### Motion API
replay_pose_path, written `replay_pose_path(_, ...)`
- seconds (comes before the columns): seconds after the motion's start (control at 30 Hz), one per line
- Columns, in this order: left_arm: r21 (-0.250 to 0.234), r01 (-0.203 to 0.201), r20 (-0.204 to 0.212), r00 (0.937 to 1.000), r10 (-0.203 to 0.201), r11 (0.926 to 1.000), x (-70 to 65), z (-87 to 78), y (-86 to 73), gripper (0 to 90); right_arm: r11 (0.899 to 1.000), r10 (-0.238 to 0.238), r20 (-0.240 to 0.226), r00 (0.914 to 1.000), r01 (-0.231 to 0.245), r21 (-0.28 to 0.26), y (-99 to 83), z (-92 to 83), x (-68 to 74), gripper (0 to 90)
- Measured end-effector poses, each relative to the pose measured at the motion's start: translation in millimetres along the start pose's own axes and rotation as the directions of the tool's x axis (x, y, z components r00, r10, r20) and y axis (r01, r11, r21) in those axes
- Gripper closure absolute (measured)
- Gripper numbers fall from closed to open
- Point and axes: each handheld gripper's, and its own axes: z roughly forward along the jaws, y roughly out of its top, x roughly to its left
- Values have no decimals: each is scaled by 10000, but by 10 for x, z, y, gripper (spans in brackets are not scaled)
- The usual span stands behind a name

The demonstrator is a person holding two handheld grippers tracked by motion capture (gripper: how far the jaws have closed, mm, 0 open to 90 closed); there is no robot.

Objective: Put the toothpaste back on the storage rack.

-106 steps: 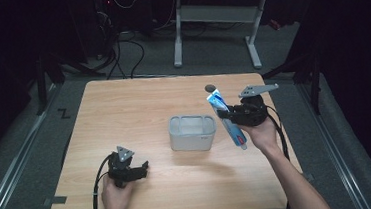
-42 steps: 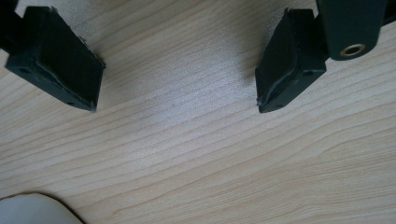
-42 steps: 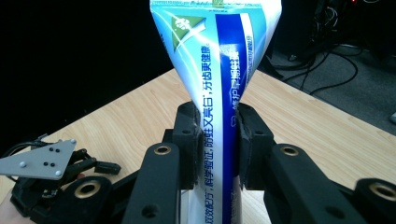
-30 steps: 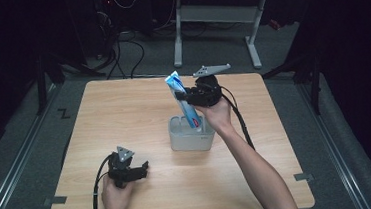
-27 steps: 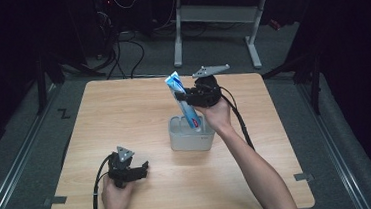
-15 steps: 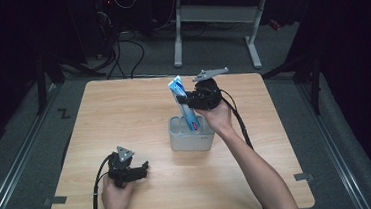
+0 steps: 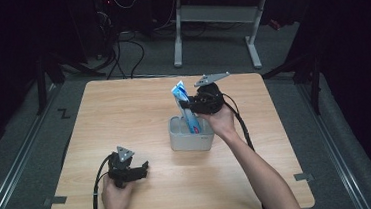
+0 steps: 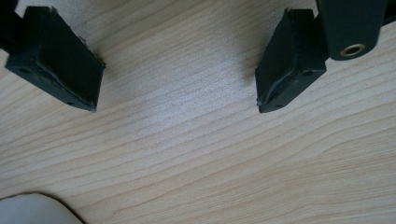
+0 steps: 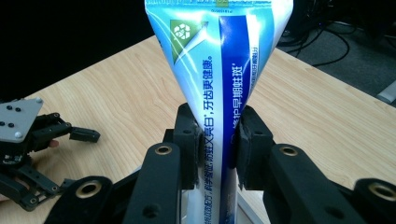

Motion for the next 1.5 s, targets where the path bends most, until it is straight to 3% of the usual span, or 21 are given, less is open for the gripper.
replay_pose_path(0.73, -7, 7, 1, 10000, -7, 10000, -1, 0, 0, 155, 9989, -293, 212, 9993, 285, 384, -198, -33, 28, 733)
replay_pose_path(1.5, -8, 6, 1, 10000, -6, 10000, 0, 0, 0, 155, 9964, -391, 74, 9992, 384, 756, -332, 20, 68, 729)
